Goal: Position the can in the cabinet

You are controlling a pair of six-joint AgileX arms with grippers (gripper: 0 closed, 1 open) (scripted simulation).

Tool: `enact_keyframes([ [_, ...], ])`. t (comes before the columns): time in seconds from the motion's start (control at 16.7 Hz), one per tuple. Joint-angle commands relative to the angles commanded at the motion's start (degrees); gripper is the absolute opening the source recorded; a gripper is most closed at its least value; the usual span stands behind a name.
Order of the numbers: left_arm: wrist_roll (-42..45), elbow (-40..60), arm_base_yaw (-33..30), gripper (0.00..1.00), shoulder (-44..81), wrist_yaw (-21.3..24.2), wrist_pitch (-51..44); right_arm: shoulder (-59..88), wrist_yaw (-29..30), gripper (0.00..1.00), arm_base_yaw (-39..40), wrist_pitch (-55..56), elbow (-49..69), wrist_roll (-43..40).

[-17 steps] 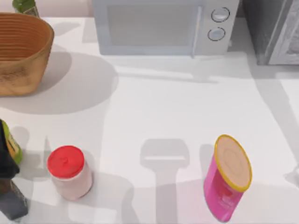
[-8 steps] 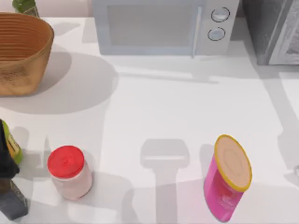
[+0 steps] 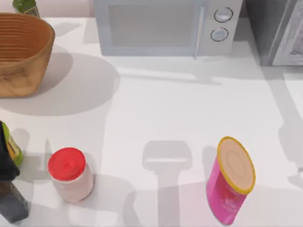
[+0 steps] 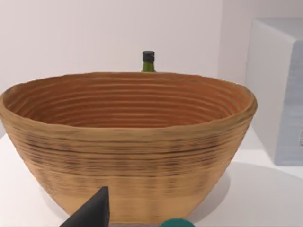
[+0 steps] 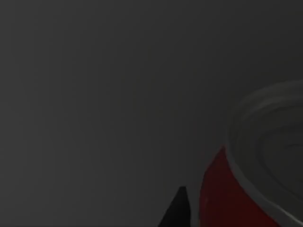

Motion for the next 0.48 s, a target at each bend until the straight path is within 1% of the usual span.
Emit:
enact_keyframes([
  [0.06,0.0,0.0,0.0,1.0,0.0,0.0,0.0,0.0,0.0,0.0,0.0,0.0,0.0,0.0],
  [0.48,0.0,0.0,0.0,1.0,0.0,0.0,0.0,0.0,0.0,0.53,0.0,0.0,0.0,0.0],
])
